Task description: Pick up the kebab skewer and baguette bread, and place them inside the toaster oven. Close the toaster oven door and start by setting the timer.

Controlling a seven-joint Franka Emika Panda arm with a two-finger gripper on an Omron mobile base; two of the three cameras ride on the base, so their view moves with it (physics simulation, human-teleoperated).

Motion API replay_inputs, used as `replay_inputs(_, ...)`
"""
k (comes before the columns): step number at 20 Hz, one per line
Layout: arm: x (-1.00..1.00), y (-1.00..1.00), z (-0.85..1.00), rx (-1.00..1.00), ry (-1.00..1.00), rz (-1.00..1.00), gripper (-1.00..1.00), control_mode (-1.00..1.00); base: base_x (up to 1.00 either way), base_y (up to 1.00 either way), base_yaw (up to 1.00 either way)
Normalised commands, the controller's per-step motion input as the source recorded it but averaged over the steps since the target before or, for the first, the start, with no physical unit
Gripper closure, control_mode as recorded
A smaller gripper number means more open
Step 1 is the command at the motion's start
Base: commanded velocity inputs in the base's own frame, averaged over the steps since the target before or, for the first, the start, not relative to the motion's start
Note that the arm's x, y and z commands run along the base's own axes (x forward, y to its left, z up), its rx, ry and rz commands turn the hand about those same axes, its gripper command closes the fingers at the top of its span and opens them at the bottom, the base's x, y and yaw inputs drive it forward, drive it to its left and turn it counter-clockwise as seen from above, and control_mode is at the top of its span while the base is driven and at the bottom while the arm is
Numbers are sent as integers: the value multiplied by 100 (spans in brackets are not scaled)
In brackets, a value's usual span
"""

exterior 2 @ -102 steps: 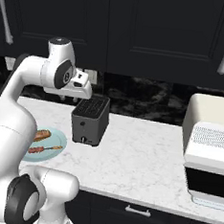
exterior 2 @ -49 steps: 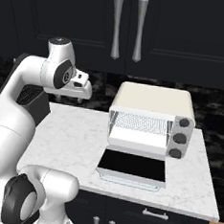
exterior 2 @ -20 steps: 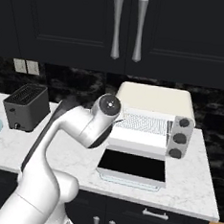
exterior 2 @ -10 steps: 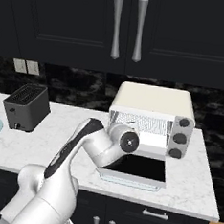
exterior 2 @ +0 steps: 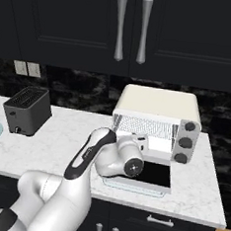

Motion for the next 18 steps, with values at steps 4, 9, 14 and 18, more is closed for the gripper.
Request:
replay_inputs(4,30,-22,0,1,-1,-3,-100,-100,0,0,0)
replay_inputs(9,28,-15,0,0,-4,0,-100,-100,0,0,0)
replay_inputs(14,8,-32,-1,0,0,0,-100,-100,0,0,0)
replay_inputs(18,16,-13,0,0,0,0,-100,-100,0,0,0)
